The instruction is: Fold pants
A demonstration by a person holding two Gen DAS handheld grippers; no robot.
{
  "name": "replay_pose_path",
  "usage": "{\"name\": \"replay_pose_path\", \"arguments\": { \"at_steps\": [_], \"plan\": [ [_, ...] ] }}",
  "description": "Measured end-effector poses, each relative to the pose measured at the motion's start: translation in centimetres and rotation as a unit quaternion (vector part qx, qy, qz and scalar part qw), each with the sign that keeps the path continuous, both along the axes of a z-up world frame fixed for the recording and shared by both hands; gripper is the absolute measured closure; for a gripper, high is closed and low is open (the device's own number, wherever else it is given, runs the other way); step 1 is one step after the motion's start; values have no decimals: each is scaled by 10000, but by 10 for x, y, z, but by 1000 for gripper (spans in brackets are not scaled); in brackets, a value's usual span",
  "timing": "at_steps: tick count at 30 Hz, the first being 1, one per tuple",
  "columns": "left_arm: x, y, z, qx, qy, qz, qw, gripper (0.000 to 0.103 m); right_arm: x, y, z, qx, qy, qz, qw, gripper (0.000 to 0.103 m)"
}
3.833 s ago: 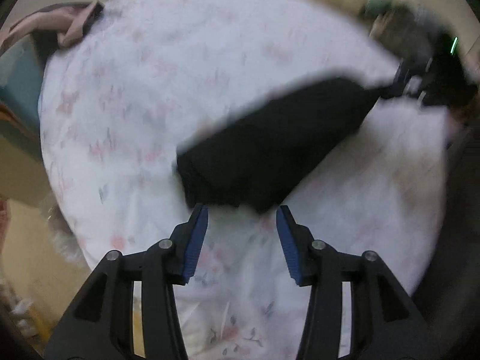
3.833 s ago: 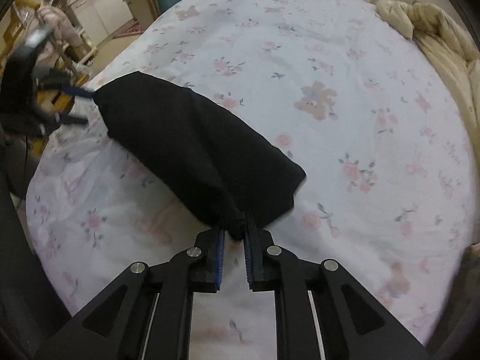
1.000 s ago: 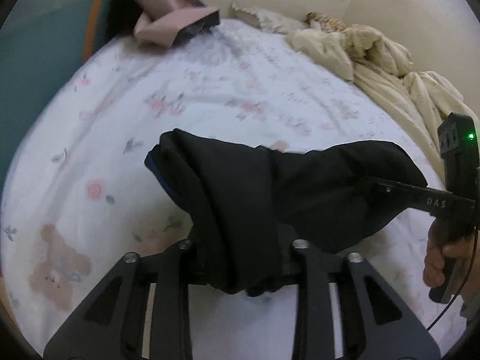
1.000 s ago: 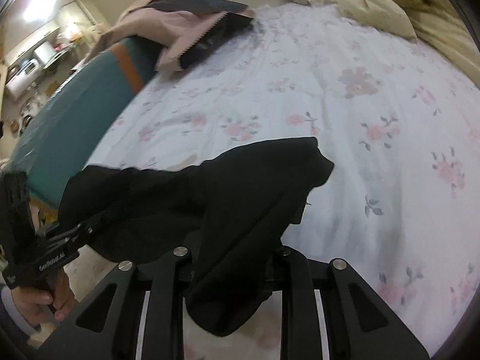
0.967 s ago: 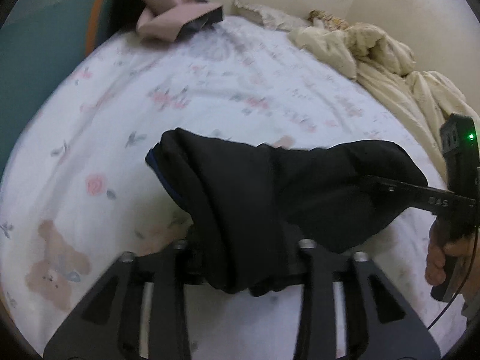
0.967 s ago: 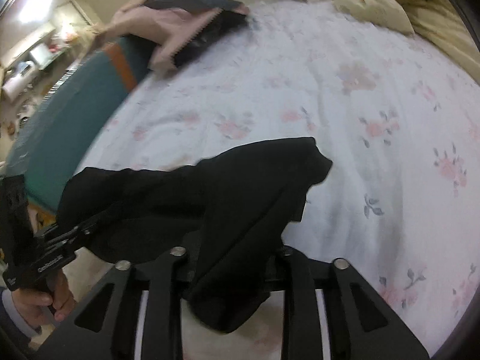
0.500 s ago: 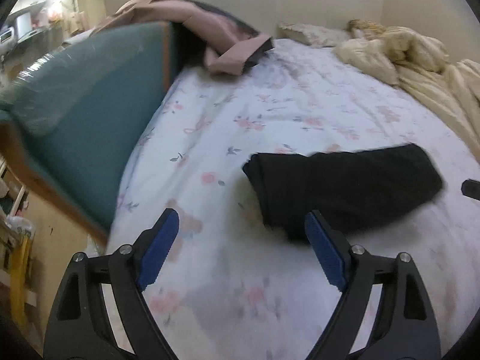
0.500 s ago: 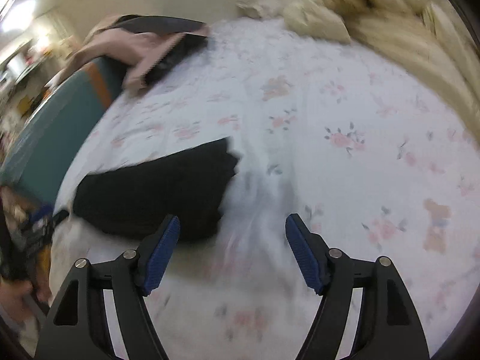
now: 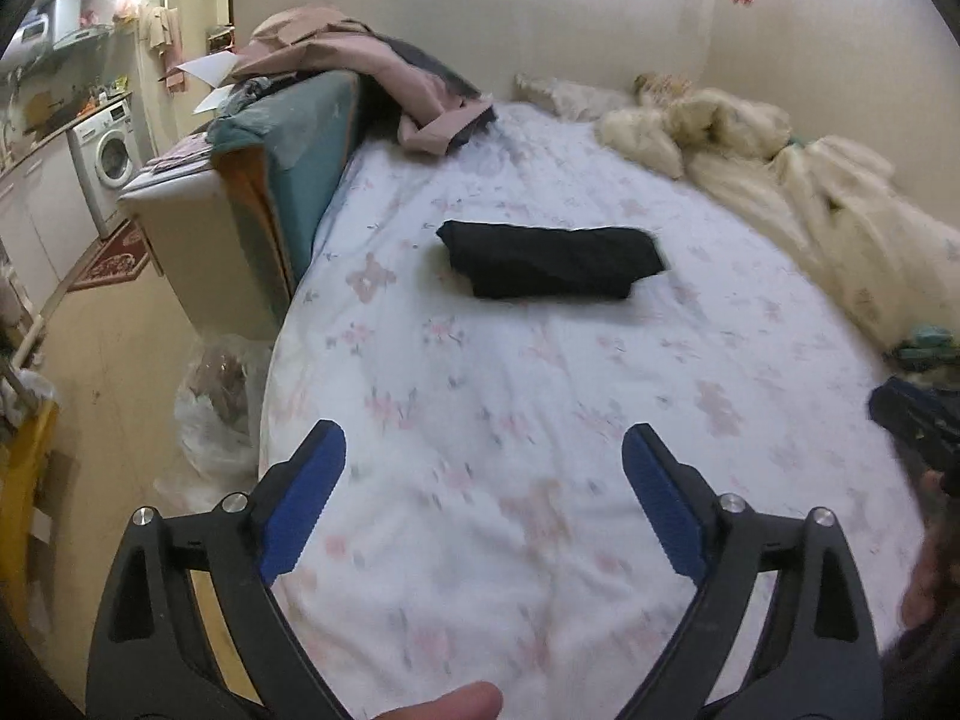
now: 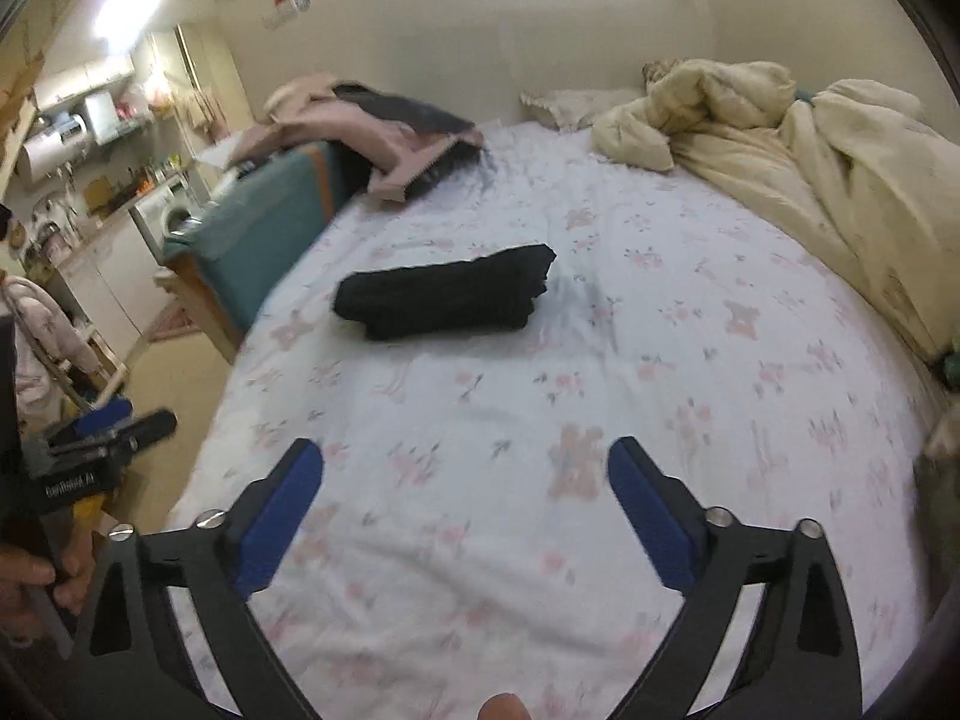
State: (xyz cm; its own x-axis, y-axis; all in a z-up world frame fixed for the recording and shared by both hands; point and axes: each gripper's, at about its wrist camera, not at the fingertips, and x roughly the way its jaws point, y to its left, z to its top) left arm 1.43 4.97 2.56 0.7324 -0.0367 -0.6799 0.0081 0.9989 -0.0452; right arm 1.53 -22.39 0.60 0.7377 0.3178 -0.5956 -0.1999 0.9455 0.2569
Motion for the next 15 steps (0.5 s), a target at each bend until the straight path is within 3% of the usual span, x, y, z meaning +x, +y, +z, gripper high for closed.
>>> {"name": "replay_pose_path", "arguments": {
  "at_steps": [1, 5, 15],
  "plan": [
    [-15, 1, 1, 10, -80, 51, 10000, 1, -12, 0, -1, -5, -36, -24, 10000, 0],
    [-69, 6, 3, 32, -517, 272, 9983, 0, -59, 6, 0, -228, -247, -133, 9993, 0],
    [-105, -5, 6, 200, -1111, 159, 9935, 0, -101, 31, -5, -448, -542, -496, 9963, 0]
  ]
}}
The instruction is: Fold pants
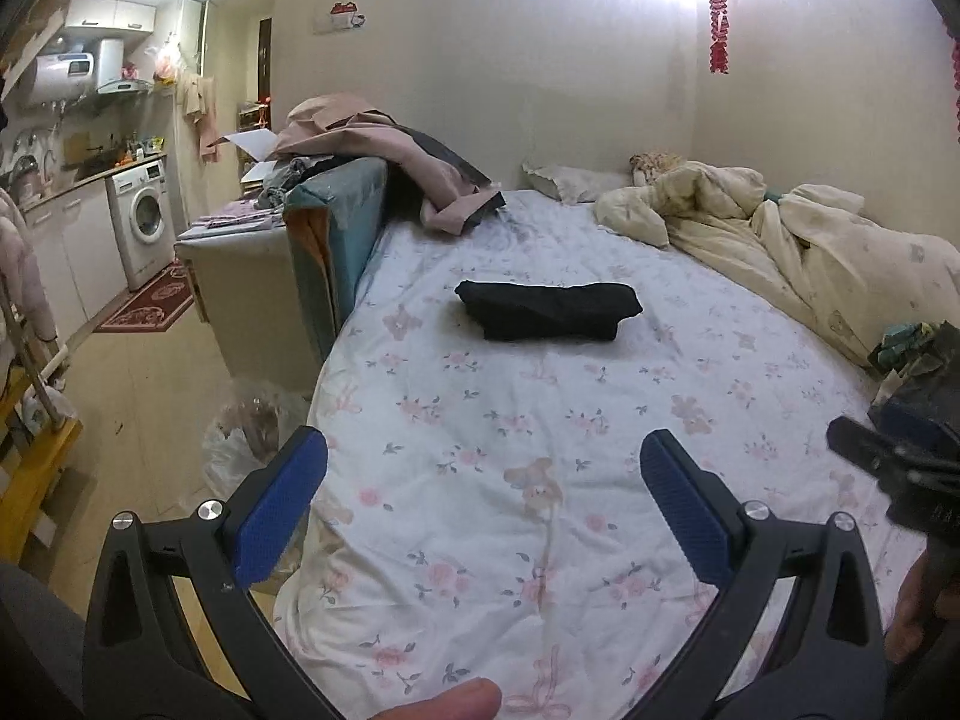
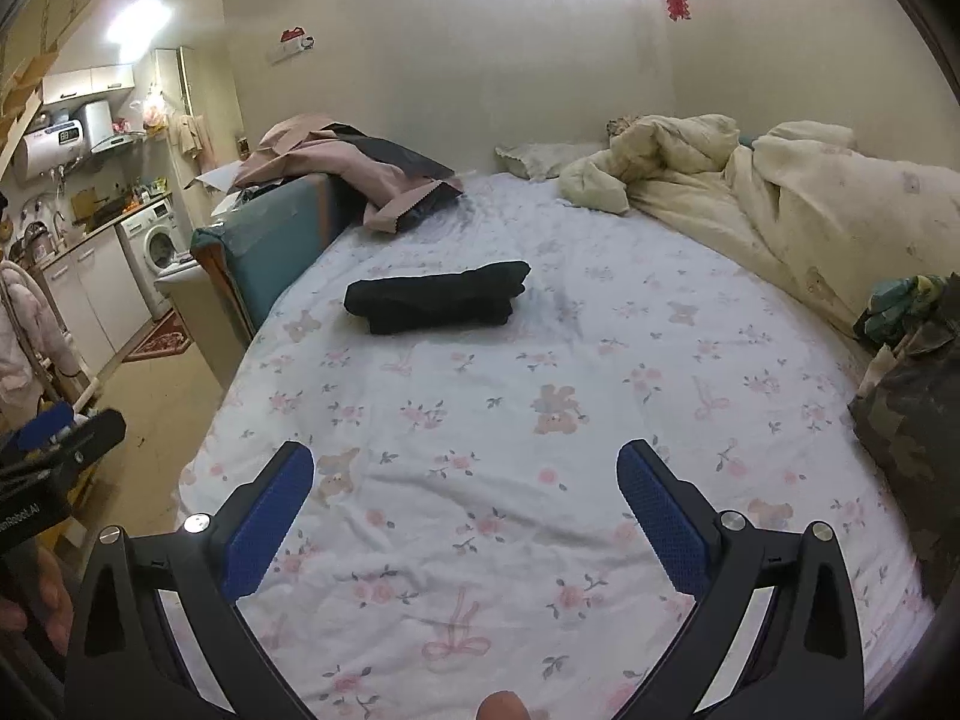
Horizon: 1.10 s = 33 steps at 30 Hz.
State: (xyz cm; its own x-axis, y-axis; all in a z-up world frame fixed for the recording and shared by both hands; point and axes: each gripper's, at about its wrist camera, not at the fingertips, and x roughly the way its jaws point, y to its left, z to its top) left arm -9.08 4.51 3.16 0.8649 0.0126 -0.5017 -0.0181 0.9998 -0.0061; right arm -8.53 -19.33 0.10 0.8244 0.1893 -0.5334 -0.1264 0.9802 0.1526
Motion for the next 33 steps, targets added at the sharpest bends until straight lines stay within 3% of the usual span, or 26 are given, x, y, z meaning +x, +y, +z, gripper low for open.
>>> {"name": "replay_pose_path", "arguments": {
  "at_steps": [8, 11, 14, 33],
  "plan": [
    [2, -9, -5, 79, 46, -100, 9999, 0, 1, 16, -12, -234, 7, -86, 9997, 0],
    [6, -10, -9, 283, 91, -35, 9996, 0, 1, 13, -12, -205, -29, -137, 9997, 0],
    [7, -7, -11, 125, 140, -55, 9998, 0, 3, 10, -13, -146, 42, -171, 9997, 0],
    [6, -13, -11, 66, 75, -105, 9999, 0, 4, 11, -9, -128, -17, -139, 9998, 0]
  ]
}}
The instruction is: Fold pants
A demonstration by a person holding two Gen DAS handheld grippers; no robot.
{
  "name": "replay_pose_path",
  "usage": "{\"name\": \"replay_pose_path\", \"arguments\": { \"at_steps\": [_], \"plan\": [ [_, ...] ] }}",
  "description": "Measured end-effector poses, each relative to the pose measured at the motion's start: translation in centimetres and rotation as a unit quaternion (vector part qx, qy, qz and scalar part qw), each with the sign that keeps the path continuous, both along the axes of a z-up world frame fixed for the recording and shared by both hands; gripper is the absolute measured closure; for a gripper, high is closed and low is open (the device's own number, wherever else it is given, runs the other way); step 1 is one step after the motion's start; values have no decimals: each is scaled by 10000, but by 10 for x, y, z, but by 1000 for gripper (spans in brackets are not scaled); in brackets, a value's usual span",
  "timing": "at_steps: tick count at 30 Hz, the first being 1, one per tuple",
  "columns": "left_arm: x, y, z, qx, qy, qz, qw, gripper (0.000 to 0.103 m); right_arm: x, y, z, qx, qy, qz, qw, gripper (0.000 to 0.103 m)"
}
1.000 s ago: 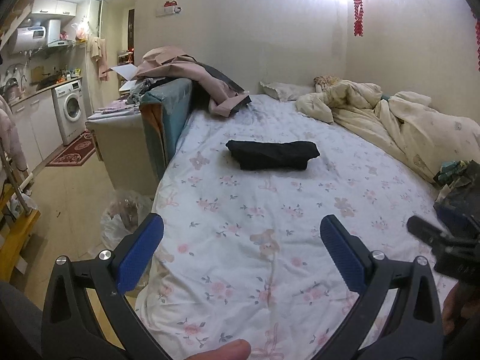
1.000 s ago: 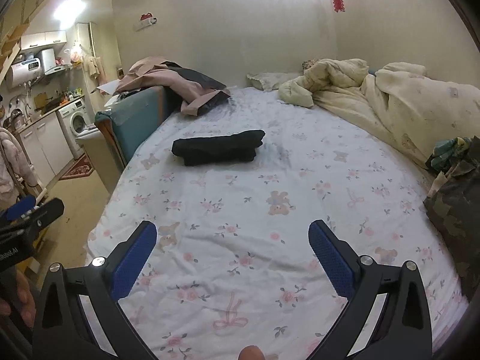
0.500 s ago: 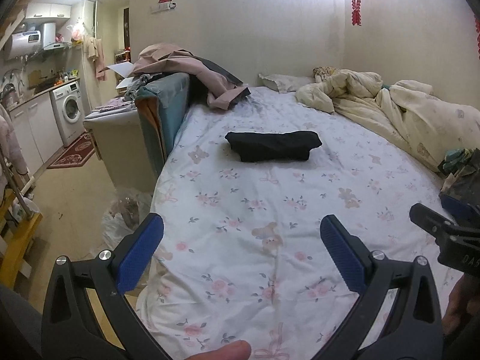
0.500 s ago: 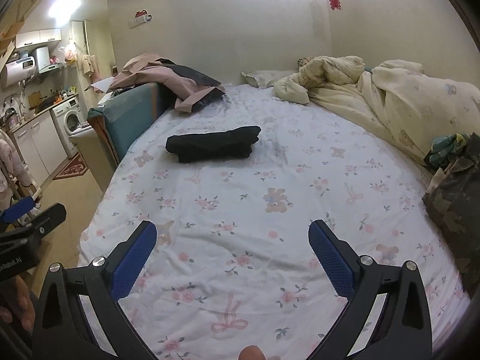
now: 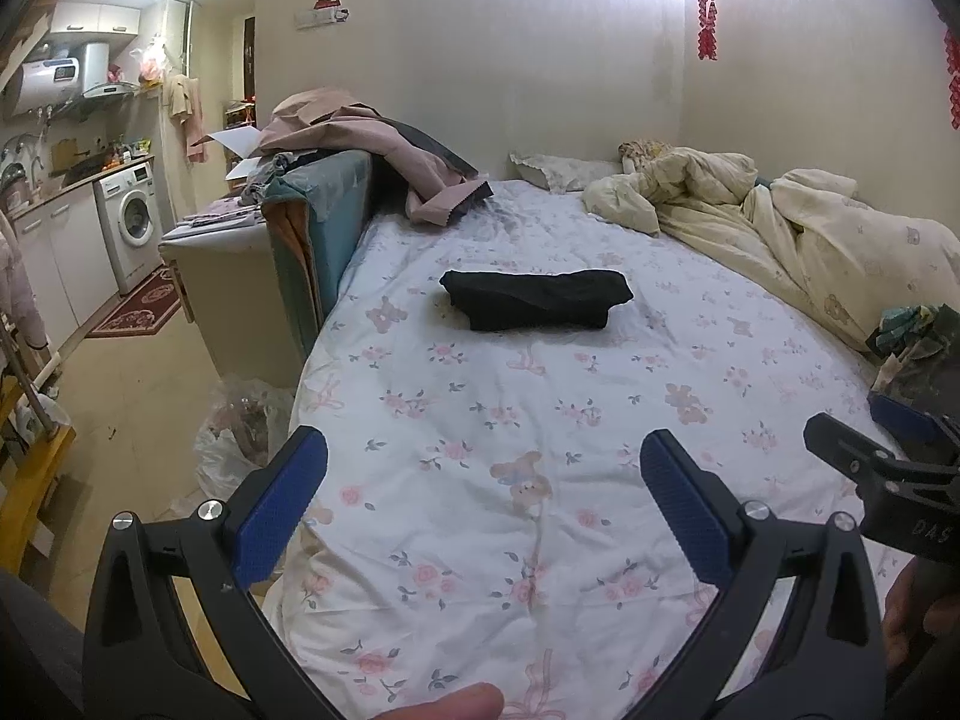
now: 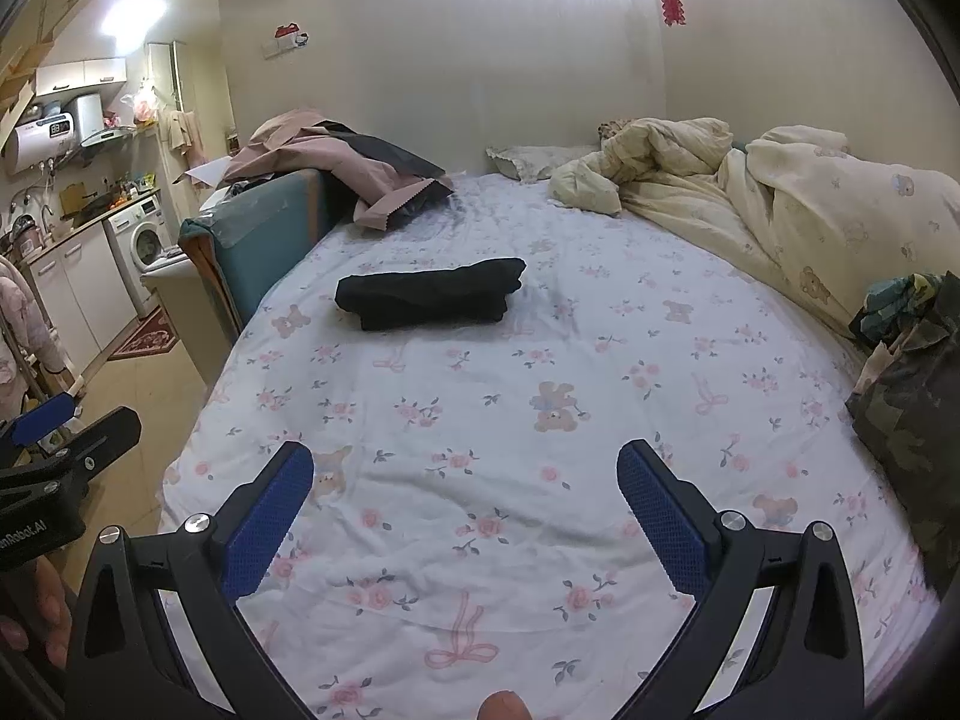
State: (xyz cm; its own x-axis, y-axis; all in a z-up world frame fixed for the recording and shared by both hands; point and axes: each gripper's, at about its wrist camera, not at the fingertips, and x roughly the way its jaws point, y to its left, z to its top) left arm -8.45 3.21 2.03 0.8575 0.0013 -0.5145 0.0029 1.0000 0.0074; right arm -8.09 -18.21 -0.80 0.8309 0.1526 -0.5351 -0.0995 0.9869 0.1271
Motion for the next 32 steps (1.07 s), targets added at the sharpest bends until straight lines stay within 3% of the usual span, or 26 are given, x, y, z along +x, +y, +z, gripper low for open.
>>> {"name": "replay_pose_path", "arguments": {
  "at_steps": [32],
  "plan": [
    [0, -3, 2, -28, 14, 34, 10000, 0, 0, 1, 2, -5, -10, 19, 10000, 0]
  ]
}}
